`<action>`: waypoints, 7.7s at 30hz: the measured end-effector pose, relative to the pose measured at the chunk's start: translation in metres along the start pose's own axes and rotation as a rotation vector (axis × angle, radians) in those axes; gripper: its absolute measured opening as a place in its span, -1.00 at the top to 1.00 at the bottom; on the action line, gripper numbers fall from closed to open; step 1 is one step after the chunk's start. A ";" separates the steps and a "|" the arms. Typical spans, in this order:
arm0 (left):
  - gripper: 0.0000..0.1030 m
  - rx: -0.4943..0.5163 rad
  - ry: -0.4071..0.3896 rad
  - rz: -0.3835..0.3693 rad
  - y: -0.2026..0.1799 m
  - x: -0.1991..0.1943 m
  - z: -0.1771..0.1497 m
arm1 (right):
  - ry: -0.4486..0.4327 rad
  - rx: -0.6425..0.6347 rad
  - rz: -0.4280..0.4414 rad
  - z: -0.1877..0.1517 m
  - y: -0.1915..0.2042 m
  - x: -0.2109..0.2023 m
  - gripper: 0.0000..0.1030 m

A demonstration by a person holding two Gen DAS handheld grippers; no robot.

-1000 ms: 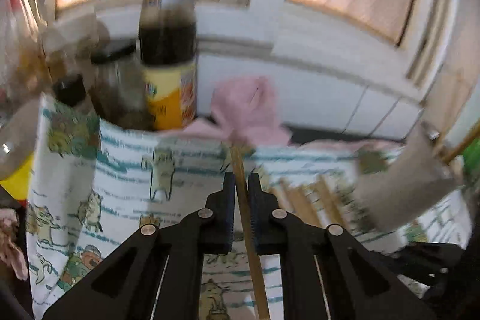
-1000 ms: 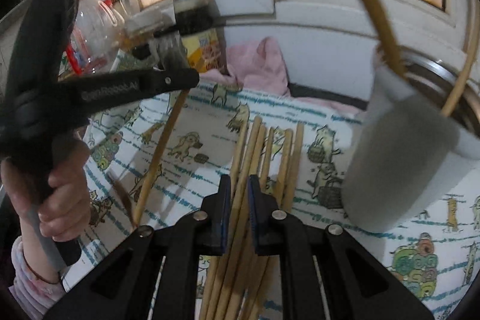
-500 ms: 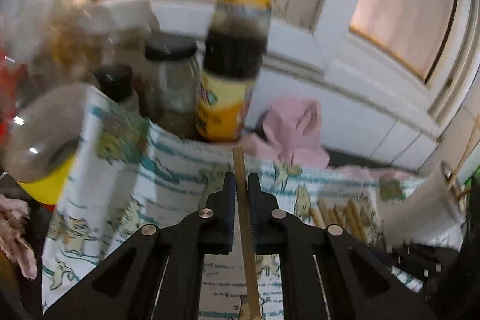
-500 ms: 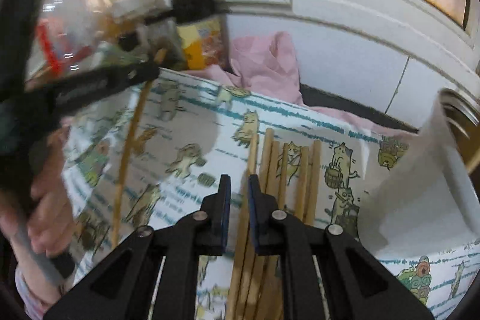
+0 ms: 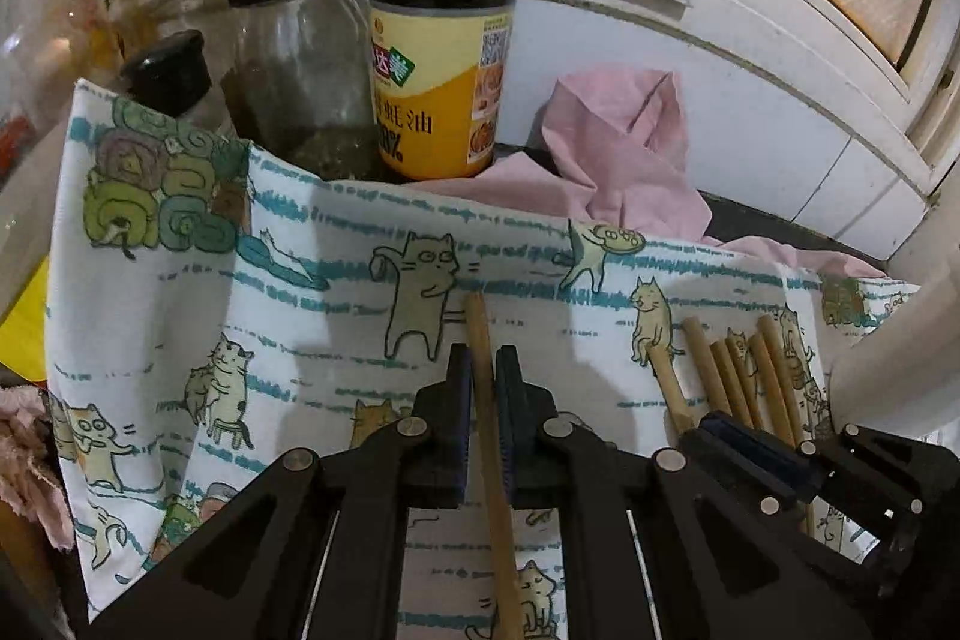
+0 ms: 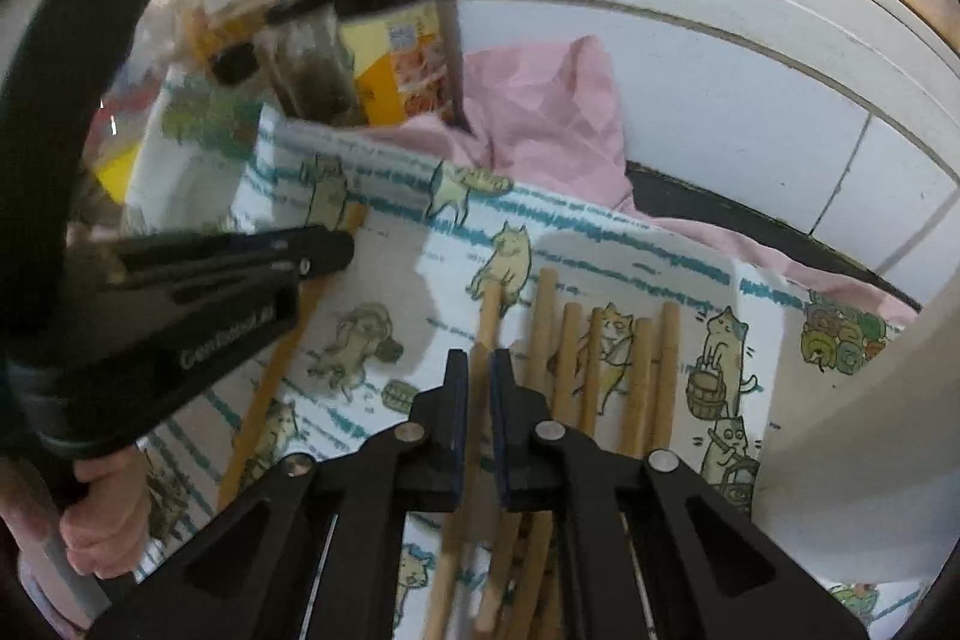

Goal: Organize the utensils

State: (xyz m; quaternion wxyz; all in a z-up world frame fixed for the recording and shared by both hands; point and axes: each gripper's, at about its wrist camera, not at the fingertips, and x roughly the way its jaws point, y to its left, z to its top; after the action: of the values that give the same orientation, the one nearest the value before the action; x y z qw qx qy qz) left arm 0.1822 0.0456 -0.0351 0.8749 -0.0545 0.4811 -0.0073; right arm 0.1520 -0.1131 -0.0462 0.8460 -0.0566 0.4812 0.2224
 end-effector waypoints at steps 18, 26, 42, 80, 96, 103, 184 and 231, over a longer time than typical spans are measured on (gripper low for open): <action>0.77 0.092 -0.006 0.105 -0.026 0.012 -0.003 | -0.011 -0.018 -0.007 -0.008 0.016 0.004 0.84; 0.88 0.062 -0.159 -0.034 -0.021 -0.036 -0.003 | -0.252 0.003 0.077 -0.013 0.010 -0.073 0.87; 0.89 0.086 -0.642 -0.323 -0.049 -0.211 -0.016 | -0.802 0.134 0.310 -0.039 -0.067 -0.226 0.88; 0.88 0.223 -0.618 -0.346 -0.228 -0.135 0.032 | -0.887 0.460 -0.092 -0.042 -0.171 -0.221 0.87; 0.85 0.258 -0.613 -0.287 -0.216 -0.128 0.019 | -0.724 0.550 0.201 -0.038 -0.198 -0.192 0.83; 0.82 0.273 -0.650 -0.232 -0.207 -0.134 0.018 | -0.741 0.532 0.175 -0.036 -0.193 -0.196 0.83; -0.72 0.463 -0.268 0.041 -0.072 -0.098 -0.205 | -0.693 0.318 0.118 -0.051 -0.082 -0.208 -0.88; 0.97 0.240 0.068 0.015 -0.058 -0.056 -0.124 | -0.711 0.251 -0.008 -0.051 -0.068 -0.207 -0.88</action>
State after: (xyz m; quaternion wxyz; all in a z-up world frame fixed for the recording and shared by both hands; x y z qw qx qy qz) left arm 0.0498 -0.0198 -0.0478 0.8583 0.0547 0.5067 -0.0603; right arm 0.0506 -0.2565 0.0930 0.9615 0.1264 0.1808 0.1641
